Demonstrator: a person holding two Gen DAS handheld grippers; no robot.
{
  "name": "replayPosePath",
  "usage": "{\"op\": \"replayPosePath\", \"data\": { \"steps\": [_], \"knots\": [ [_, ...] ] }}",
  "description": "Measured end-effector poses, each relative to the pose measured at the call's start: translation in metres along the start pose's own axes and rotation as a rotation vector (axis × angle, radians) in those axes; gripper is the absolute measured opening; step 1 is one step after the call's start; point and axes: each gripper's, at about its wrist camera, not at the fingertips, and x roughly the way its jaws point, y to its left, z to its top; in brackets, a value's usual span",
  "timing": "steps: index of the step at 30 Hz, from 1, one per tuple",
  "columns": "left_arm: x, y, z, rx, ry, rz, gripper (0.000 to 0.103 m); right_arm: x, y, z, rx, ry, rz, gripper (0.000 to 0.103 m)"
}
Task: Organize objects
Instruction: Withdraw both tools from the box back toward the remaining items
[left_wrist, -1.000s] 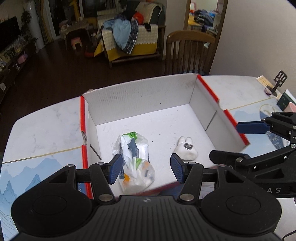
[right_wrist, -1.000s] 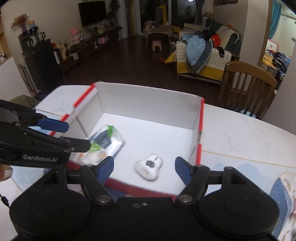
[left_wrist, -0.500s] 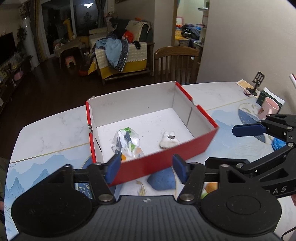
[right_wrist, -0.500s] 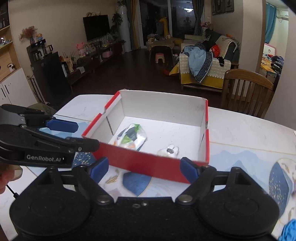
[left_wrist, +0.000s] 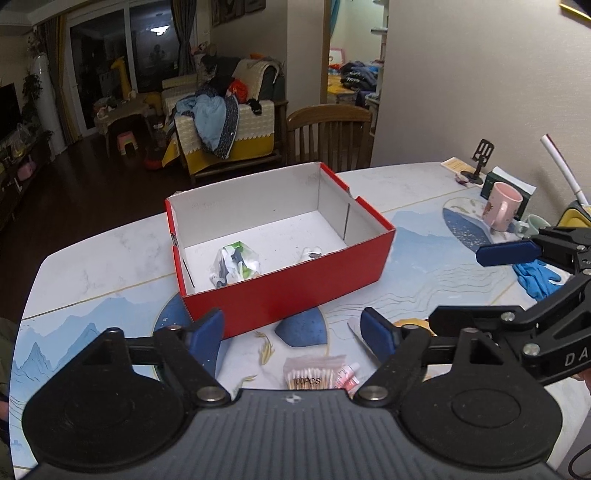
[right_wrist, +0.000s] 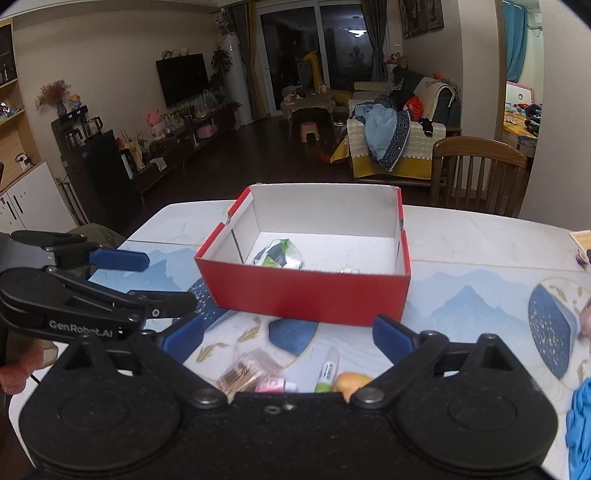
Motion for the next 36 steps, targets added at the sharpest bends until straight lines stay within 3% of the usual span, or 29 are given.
{"op": "replayPosePath", "data": {
  "steps": [14,21,25,29,36],
  "knots": [
    [-0.008,-0.011,-0.04,-0.018,0.01,-0.055,0.086,-0.015,-0.01,-0.057,0.07,0.01,-0.066,0.103],
    [0.008,-0.011,-0.069,-0.066,0.042,-0.052,0.101,-0.007,-0.016,-0.088,0.109,0.008,-0.141,0.103],
    [0.017,-0.013,-0.084,-0.075,0.042,-0.044,0.103,-0.001,-0.017,-0.105,0.071,0.032,-0.164,0.103],
    [0.03,-0.012,-0.098,-0.082,0.094,-0.089,0.103,0.006,-0.012,-0.118,0.001,0.063,-0.17,0.103],
    [0.049,-0.014,-0.12,-0.09,0.149,-0.031,0.103,0.026,-0.016,-0.136,-0.015,0.178,-0.129,0.095]
  ]
}}
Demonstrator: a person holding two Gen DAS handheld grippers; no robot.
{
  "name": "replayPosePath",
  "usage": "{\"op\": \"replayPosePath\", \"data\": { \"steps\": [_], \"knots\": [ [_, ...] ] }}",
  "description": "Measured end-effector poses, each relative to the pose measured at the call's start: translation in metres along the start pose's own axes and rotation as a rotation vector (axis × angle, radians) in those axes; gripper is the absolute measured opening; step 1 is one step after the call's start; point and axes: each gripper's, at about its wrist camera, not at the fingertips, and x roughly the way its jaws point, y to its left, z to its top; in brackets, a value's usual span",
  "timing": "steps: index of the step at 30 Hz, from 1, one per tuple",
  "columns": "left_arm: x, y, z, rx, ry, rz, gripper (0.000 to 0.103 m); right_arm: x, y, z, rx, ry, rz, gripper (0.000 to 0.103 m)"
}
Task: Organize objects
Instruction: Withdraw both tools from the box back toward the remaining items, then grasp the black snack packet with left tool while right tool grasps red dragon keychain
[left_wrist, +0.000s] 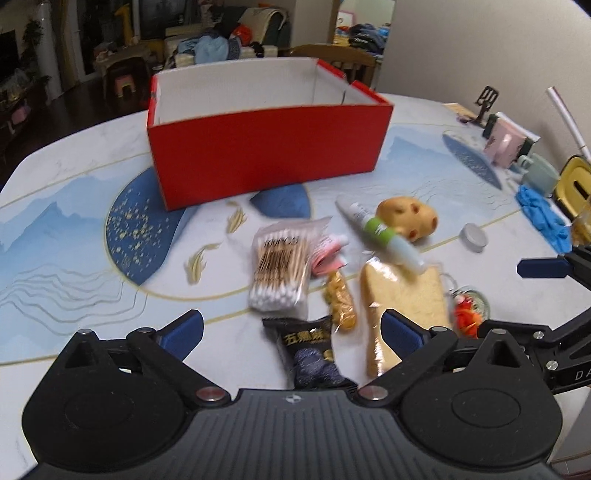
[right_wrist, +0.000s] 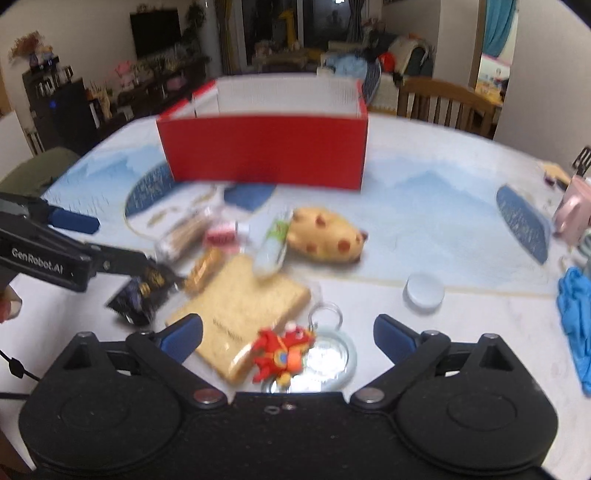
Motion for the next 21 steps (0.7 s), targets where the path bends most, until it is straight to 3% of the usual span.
{"op": "replayPosePath", "data": {
  "steps": [14,21],
  "knots": [
    [0.034,0.0,-0.021,0.034,0.101,0.063,0.103,0.019,-0.007,-0.01,0.032,0.073,0.033,0.08],
    [0.038,0.002,-0.02,0.029,0.103,0.064,0.103,0.023,-0.005,-0.009,0.061,0.075,0.057,0.07]
  ]
}}
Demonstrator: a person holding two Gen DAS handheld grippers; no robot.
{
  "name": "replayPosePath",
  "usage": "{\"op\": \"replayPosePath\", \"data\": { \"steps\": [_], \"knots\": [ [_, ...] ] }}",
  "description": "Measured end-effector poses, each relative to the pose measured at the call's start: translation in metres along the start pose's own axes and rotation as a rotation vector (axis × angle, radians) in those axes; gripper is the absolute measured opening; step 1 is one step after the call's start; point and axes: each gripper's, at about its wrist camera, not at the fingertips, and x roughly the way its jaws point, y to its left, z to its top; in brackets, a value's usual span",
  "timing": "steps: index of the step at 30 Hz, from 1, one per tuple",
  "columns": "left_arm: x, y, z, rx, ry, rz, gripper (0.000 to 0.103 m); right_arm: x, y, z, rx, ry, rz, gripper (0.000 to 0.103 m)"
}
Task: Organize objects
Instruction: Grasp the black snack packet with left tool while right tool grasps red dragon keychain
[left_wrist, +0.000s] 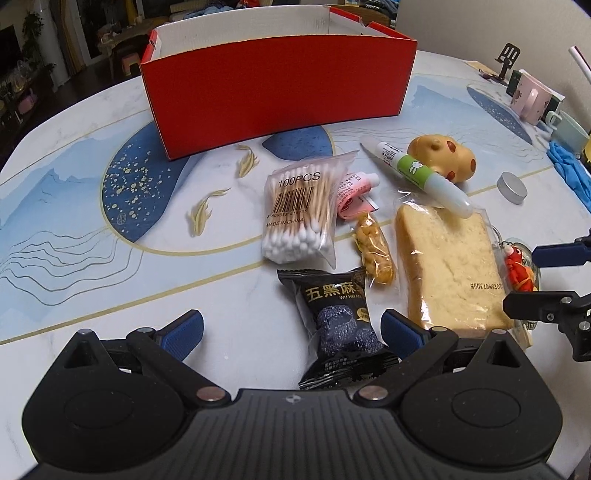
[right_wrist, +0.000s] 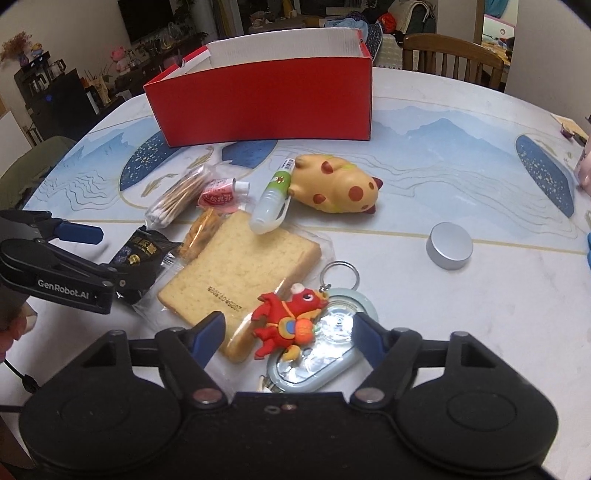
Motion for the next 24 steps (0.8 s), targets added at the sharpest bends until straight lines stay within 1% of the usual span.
{"op": "replayPosePath", "data": {
  "steps": [5,7,9,10,12,13,15,16,17,18,19,21,24],
  "knots": [
    [0.0002,0.0044,0.0,-0.036,-0.002,-0.034,0.102,-0.0006,0.0008,0.0011,0.002,-0.002,0.013,0.06],
    [-0.0006,0.0048,-0.0001,-0.033,-0.008,-0.037,0.099,-0.0011,0.0003,0.0014,0.01,0.0,0.02,0.056],
    [-0.001,0.0046,0.0,-0.027,-0.006,-0.044,0.088,-0.0016,0.001,0.0016,0.012,0.002,0.02,0.054],
    [-0.0009,0.0046,0.0002,-0.027,-0.002,-0.049,0.084,-0.0014,0.0017,0.0016,0.01,0.004,0.018,0.053],
    [-0.0014,0.0045,0.0005,-0.028,-0.001,-0.06,0.07,-0.0018,0.0031,0.0014,0.005,0.003,0.011,0.05],
    [-0.0018,0.0039,0.0009,-0.027,-0.001,-0.062,0.067,-0.0019,0.0033,0.0015,0.005,0.003,0.009,0.049],
    [-0.0029,0.0023,0.0013,-0.018,-0.002,-0.065,0.055,-0.0026,0.0023,0.0017,0.013,0.003,0.007,0.046],
    [-0.0033,0.0015,0.0016,-0.012,-0.003,-0.068,0.052,-0.0029,0.0017,0.0016,0.015,0.003,0.003,0.044],
    [-0.0041,0.0009,0.0015,-0.008,-0.005,-0.071,0.046,-0.0033,0.0014,0.0016,0.017,0.003,-0.002,0.04],
    [-0.005,0.0003,0.0014,-0.004,-0.008,-0.074,0.038,-0.0038,0.0008,0.0015,0.02,0.003,-0.002,0.039],
    [-0.0058,-0.0006,0.0014,-0.002,-0.01,-0.07,0.035,-0.0045,0.0004,0.0014,0.022,0.001,-0.001,0.039],
    [-0.0067,-0.0018,0.0016,-0.001,-0.009,-0.05,0.034,-0.0058,0.001,0.0013,0.02,-0.002,-0.005,0.038],
    [-0.0089,0.0007,0.001,-0.012,-0.007,-0.06,0.033,-0.0078,0.0022,0.0016,0.025,-0.005,-0.011,0.037]
  ]
}}
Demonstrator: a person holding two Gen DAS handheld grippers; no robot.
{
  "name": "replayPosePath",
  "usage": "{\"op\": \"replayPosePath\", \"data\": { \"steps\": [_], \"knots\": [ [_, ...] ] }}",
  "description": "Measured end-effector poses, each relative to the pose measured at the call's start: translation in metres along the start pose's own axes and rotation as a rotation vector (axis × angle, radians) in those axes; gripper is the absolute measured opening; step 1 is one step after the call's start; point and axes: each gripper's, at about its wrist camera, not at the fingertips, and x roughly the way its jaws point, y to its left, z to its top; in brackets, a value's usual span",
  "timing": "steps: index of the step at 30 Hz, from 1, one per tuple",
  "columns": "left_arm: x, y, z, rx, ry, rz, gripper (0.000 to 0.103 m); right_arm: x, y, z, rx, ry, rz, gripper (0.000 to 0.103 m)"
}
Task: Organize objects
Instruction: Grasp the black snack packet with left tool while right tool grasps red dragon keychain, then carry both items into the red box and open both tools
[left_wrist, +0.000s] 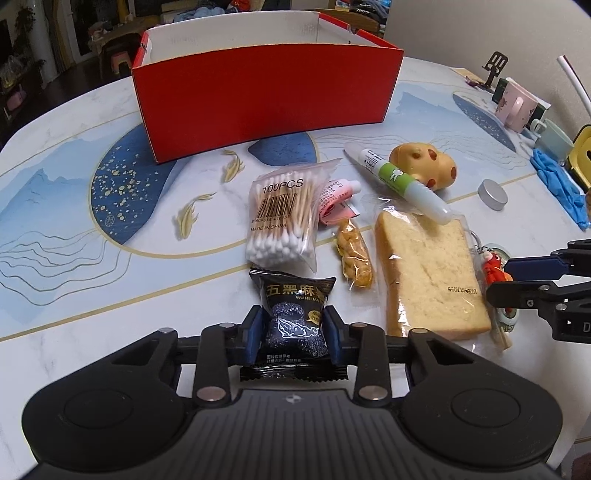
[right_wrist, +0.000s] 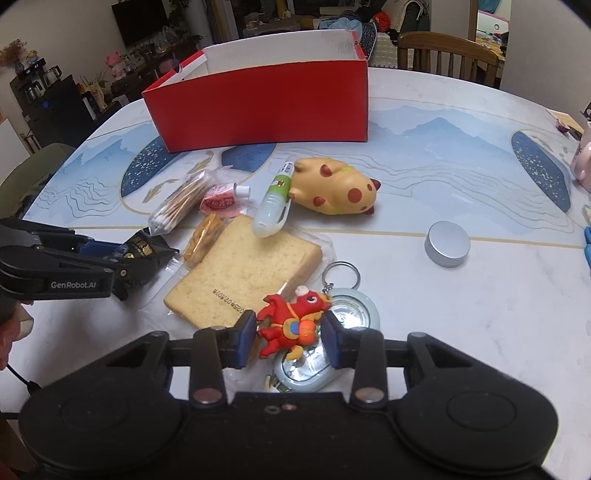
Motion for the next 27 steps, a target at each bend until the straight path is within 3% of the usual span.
{"op": "replayPosePath", "data": {
  "steps": [15,27],
  "knots": [
    [-0.046,0.005,0.017,-0.044,-0.035,-0.033,0.033,-0.048,0.007,0.03,-0.018,-0.093,0.049,0.037],
    [-0.083,0.004,0.069,0.001,-0.121,-0.033,0.033,-0.078,0.016,0.087,-0.083,-0.157,0.096,0.037]
  ]
}}
